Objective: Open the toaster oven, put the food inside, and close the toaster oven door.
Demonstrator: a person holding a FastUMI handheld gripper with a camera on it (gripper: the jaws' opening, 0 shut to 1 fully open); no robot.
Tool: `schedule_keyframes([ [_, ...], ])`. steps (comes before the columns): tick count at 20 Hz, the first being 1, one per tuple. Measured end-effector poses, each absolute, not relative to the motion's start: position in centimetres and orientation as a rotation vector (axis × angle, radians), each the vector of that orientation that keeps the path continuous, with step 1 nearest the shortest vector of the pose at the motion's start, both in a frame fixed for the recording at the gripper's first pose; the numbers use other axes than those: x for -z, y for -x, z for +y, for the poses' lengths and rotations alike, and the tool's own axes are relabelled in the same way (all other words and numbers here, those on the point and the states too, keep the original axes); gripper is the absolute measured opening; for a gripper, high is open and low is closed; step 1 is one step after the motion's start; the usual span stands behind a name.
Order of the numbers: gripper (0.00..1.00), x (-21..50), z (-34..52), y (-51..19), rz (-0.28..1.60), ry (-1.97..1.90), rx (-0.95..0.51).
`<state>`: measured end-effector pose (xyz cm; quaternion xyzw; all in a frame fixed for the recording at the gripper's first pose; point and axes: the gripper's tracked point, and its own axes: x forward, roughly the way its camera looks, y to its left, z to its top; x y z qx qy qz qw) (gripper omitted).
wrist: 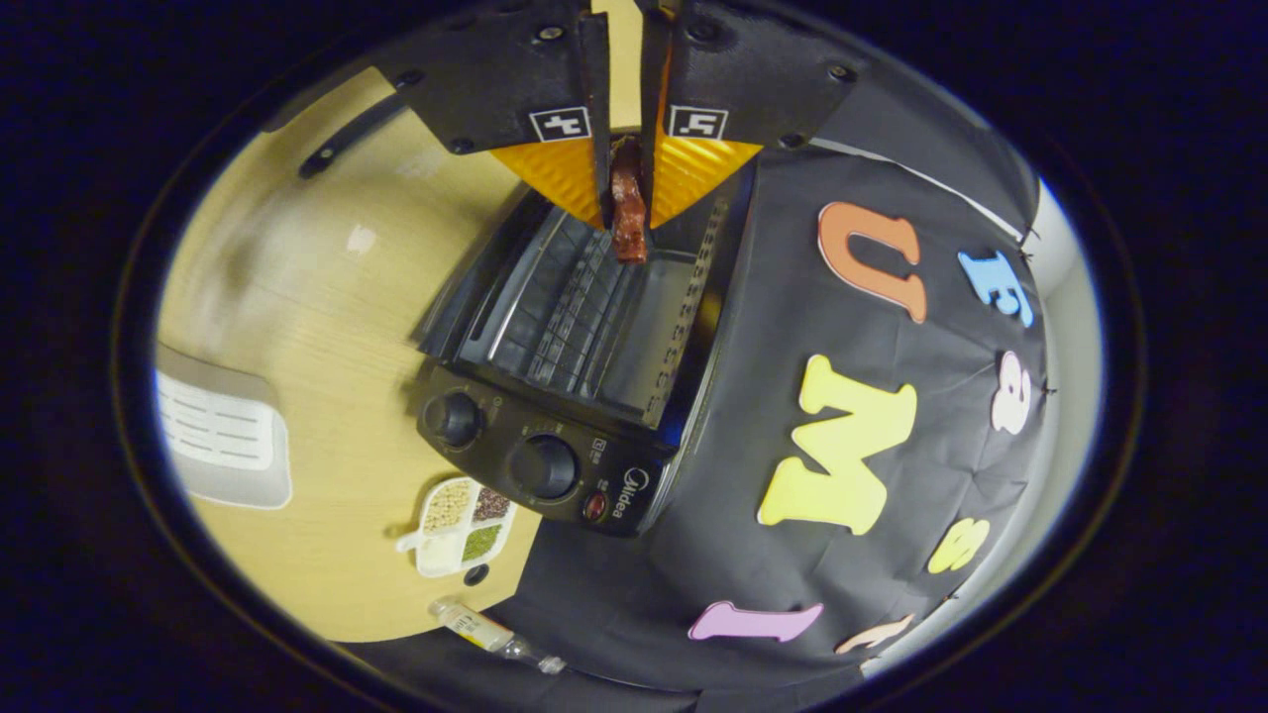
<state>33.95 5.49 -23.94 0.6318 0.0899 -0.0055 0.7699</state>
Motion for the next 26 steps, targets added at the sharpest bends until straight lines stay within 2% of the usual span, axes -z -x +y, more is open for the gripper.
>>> schedule_keyframes([
  [8, 0.15, 27.3, 5.0, -39.7, 0.140, -1.342, 0.135],
  [16, 0.16, 28.0, 4.8, -42.6, 0.161, -1.184, 0.146],
  [18, 0.19, 28.5, 4.8, -42.5, 0.194, -1.090, 0.162],
  [24, 0.41, 28.5, 4.4, -41.7, 0.258, -0.704, 0.180],
  [25, 0.46, 28.6, 4.5, -41.6, 0.266, -0.640, 0.173],
  [26, 0.57, 28.5, 4.4, -41.3, 0.273, -0.602, 0.166],
])
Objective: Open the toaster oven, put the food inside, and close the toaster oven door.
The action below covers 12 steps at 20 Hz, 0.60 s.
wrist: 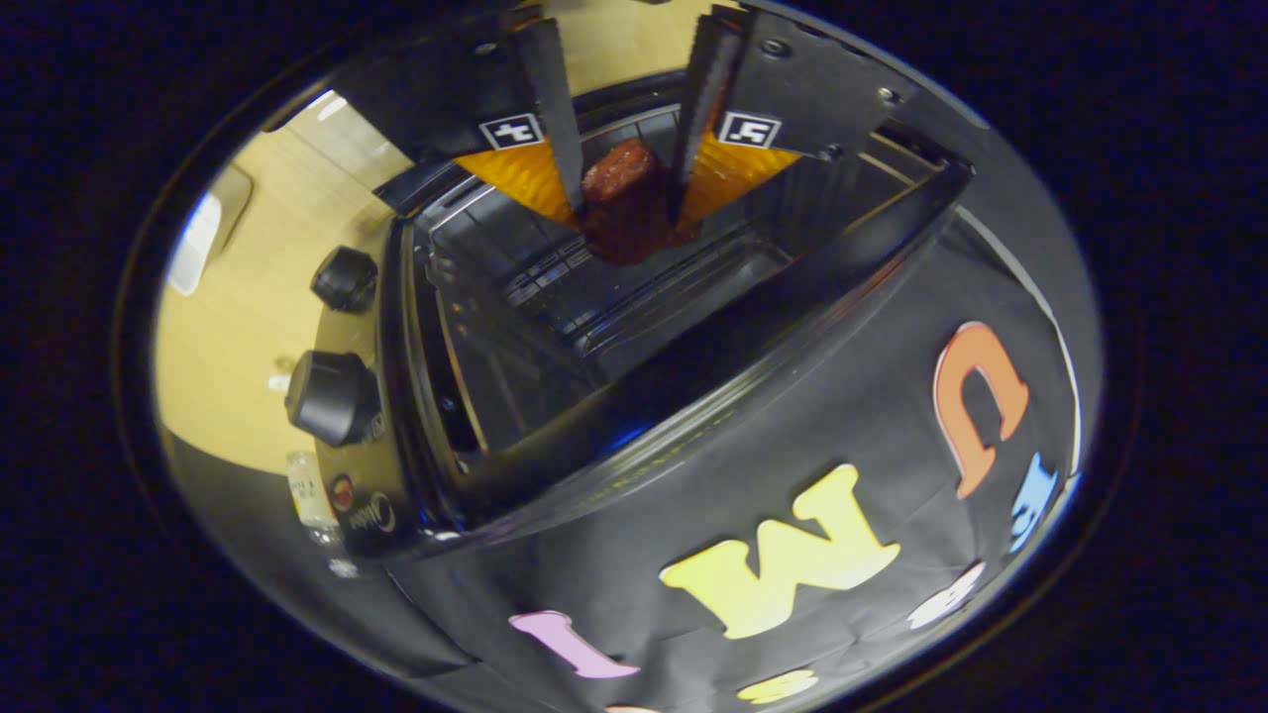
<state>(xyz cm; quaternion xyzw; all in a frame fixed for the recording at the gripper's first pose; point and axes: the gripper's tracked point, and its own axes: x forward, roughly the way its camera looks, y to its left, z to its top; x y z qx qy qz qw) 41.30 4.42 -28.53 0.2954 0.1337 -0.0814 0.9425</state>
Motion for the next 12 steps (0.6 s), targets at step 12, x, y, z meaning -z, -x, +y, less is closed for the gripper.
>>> schedule_keyframes([
  [12, 0.92, 24.5, 3.9, -33.4, 0.259, -0.275, 0.098],
])
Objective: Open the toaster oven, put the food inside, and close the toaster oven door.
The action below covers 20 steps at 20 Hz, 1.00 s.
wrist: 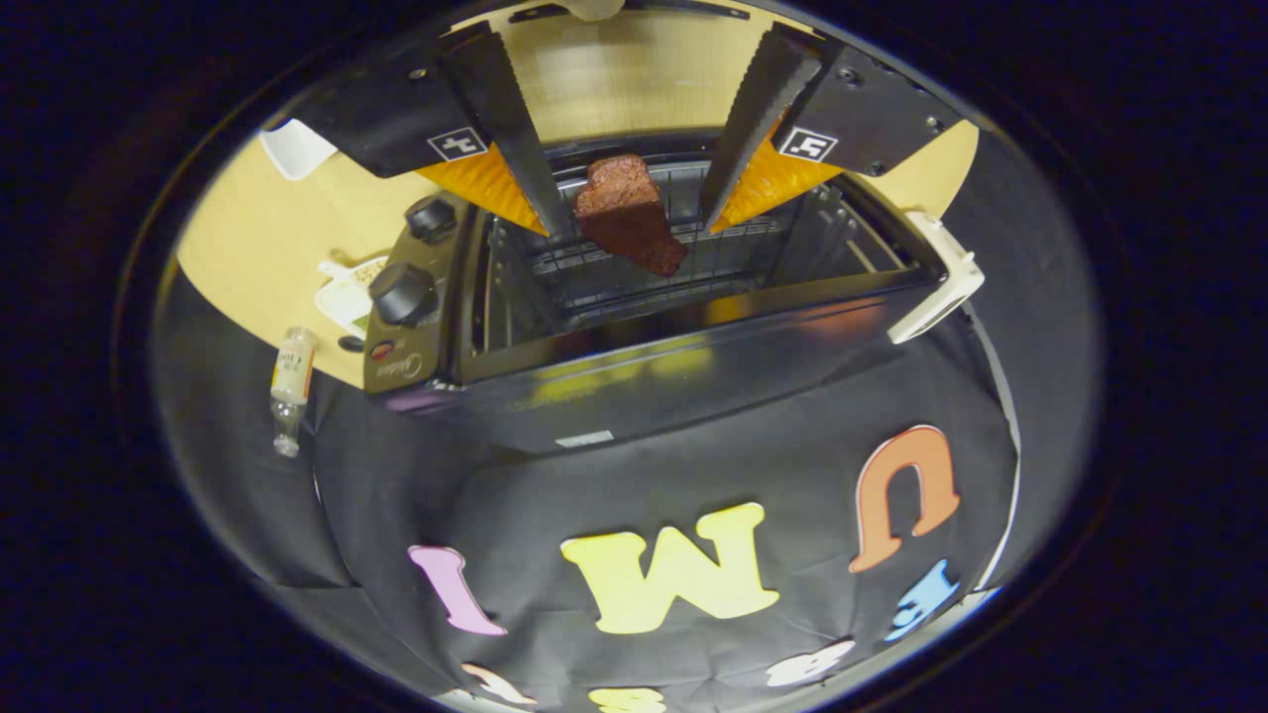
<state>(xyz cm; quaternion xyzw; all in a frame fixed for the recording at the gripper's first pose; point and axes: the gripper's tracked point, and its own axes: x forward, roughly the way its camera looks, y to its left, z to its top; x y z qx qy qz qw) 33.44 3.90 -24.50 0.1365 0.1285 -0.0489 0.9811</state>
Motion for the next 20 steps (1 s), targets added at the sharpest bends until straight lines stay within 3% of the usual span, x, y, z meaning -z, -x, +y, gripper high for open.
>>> schedule_keyframes([
  [8, 0.92, 17.2, 2.9, -22.8, 0.216, -0.050, 0.035],
  [10, 0.99, 16.7, 2.9, -20.4, 0.224, -0.040, 0.029],
  [20, 0.99, 16.9, 1.4, -9.2, 0.303, 0.039, 0.078],
])
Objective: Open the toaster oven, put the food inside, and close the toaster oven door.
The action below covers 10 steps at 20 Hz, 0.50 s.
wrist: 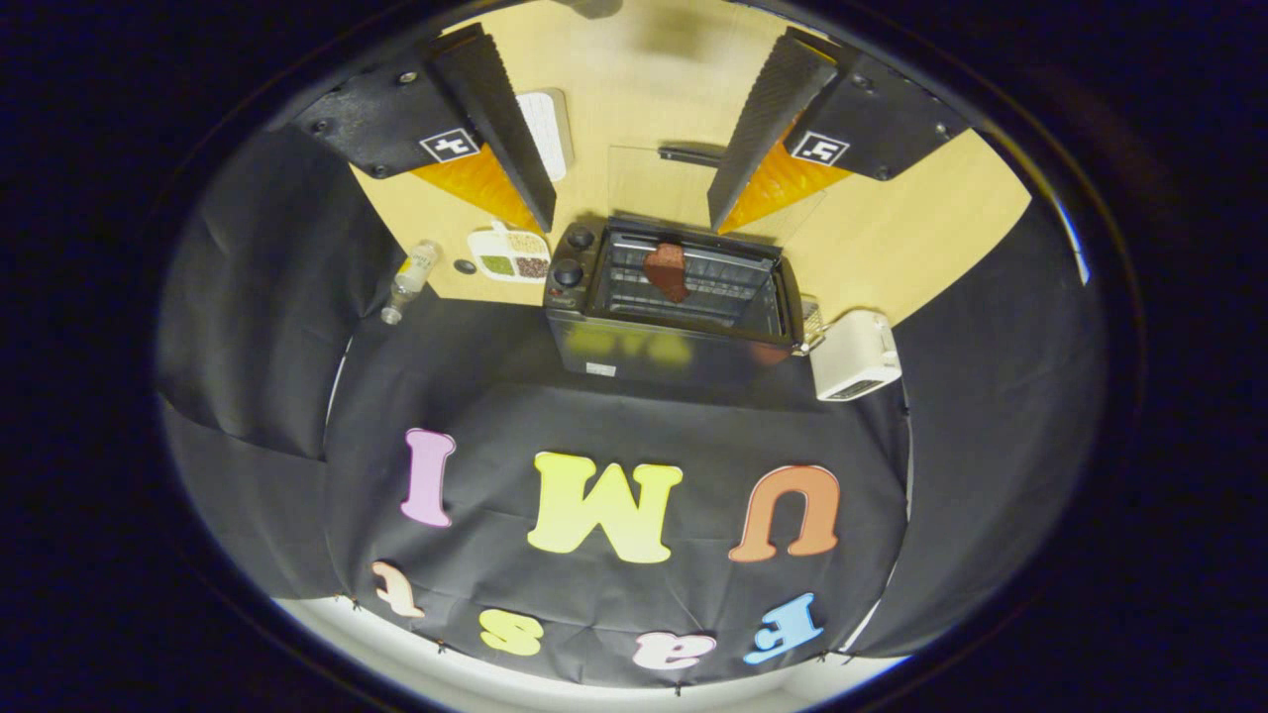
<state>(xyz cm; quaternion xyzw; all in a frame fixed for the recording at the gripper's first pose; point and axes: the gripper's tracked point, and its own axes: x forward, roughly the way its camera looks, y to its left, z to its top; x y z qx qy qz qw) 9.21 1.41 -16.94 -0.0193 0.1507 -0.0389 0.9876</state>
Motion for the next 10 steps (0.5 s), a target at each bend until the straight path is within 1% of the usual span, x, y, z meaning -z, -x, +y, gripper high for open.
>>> schedule_keyframes([
  [6, 0.99, 23.6, 4.5, -6.7, 0.425, 0.010, 0.029],
  [10, 0.99, 28.4, 7.3, -7.2, 0.495, 0.001, -0.009],
])
